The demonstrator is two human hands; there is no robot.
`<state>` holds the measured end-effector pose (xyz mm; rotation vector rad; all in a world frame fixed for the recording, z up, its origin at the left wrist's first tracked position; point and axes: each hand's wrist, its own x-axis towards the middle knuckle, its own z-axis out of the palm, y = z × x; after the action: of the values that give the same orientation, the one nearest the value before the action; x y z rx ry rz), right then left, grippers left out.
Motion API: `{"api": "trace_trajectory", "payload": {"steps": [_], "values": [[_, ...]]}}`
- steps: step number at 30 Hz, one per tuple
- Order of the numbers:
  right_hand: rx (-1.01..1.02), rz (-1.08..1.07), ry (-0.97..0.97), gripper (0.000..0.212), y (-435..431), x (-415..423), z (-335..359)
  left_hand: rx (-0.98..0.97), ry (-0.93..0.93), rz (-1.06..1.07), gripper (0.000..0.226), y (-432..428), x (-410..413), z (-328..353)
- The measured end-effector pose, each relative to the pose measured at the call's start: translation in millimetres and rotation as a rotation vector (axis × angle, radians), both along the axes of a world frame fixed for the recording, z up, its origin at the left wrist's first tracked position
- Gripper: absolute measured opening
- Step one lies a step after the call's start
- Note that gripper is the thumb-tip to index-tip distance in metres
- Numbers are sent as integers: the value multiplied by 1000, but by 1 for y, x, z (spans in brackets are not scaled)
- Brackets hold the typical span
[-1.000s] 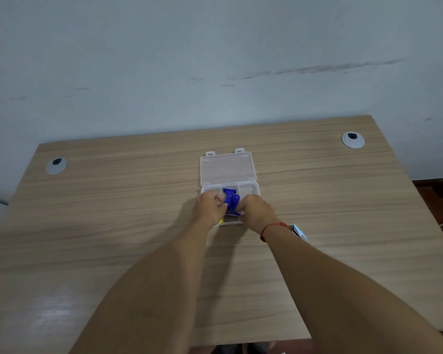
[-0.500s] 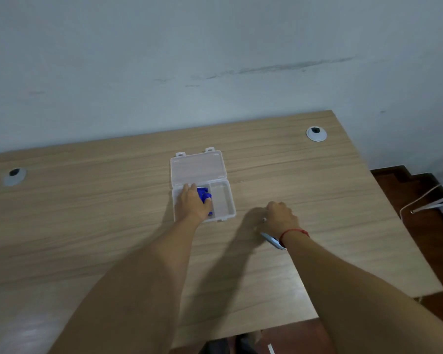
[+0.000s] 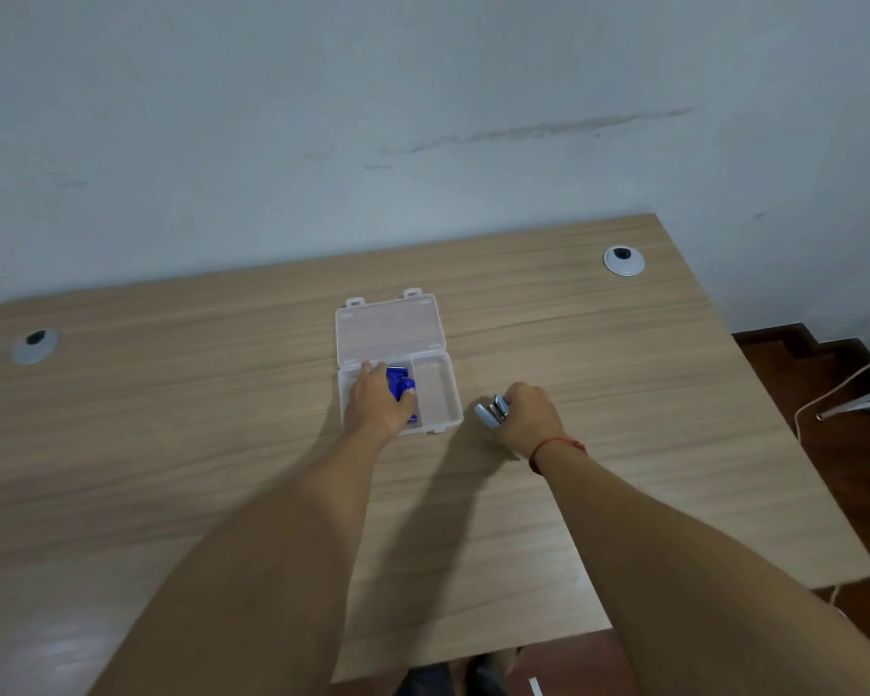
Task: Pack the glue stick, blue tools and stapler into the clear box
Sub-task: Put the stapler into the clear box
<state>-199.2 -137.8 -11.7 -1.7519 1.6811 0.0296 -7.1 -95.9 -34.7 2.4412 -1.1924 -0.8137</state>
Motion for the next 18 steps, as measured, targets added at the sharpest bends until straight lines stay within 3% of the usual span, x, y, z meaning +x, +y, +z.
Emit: {"api": "trace_trajectory", "payload": {"steps": [8, 12, 18], "values": [[-24, -43, -172, 35, -20, 75, 21, -93, -12, 122, 50, 5, 22, 15], [2, -26, -121, 38, -21, 95, 16, -45, 5, 207, 47, 7, 43, 13], [14, -60, -54, 25, -40, 104, 9, -70, 198, 295, 35, -5, 58, 10]]}}
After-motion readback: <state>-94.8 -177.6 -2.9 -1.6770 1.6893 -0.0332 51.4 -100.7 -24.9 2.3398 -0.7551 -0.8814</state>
